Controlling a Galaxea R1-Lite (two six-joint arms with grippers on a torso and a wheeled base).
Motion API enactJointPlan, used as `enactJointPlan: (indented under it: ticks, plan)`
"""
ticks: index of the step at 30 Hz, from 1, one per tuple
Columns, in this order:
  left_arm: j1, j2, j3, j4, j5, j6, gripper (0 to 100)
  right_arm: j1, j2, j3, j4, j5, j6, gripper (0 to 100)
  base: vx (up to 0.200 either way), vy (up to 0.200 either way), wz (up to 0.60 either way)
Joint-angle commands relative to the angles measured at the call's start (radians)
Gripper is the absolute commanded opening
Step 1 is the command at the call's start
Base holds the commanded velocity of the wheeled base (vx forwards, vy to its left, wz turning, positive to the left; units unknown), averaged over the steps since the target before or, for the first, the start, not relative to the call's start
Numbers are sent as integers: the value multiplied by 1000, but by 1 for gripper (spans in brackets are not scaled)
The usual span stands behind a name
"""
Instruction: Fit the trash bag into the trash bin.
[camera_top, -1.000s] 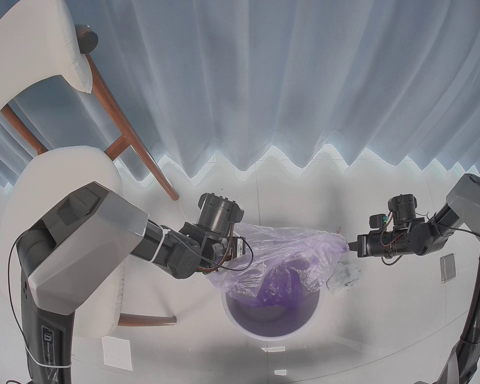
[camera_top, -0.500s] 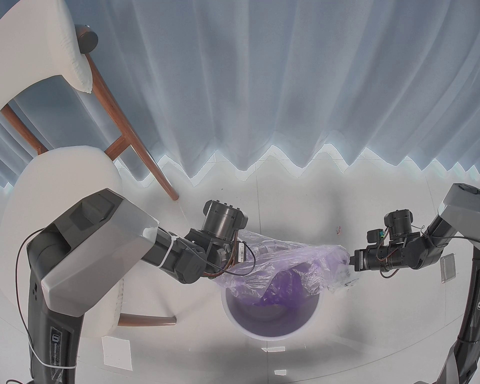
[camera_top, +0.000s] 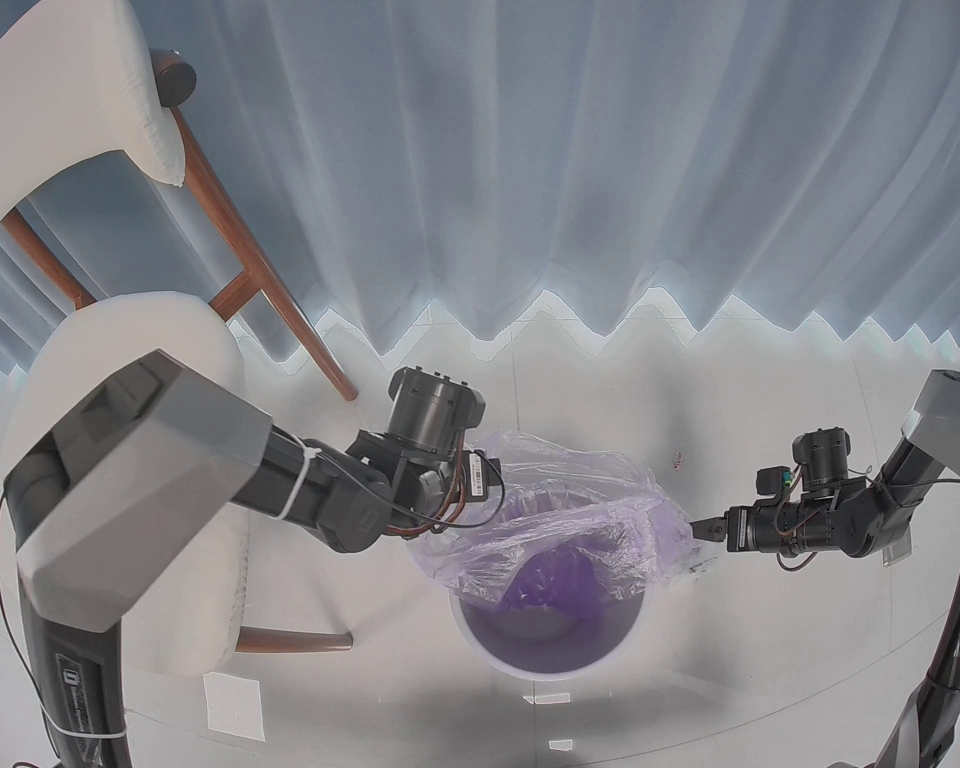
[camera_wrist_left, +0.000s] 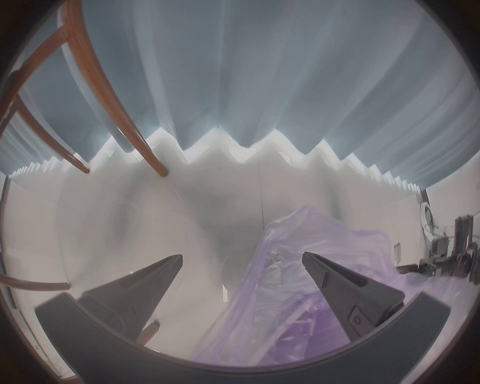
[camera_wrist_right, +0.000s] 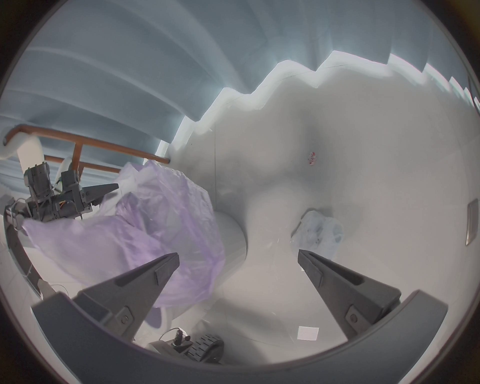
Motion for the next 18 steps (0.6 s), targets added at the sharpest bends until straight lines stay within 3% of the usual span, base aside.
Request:
enactJointPlan:
  ticks: [1,2,6,7,8,12,16,18]
  plan:
    - [7,-175,108,4,2,-47,100,-11,-141,77,-7,2,84,100,0,0,0]
    - [7,-181,114,4,2,-49,100,-11,-147,82,-7,2,95,100,0,0,0]
    - [12,-269,179,7,4,-127,100,-11,-229,99,-16,2,342,100,0,0,0]
    - [12,-269,179,7,4,-127,100,-11,-229,99,-16,2,342,100,0,0,0]
    - [12,-309,199,10,4,-162,100,-10,-271,100,-40,2,488,100,0,0,0]
    - [6,-401,248,10,0,-192,100,13,-390,130,-33,3,696,100,0,0,0]
    - [-7,-473,318,0,-3,-227,100,53,-440,189,-34,-9,753,100,0,0,0]
    - [-33,-545,383,-2,-7,-281,100,58,-471,238,-34,-53,756,100,0,0,0]
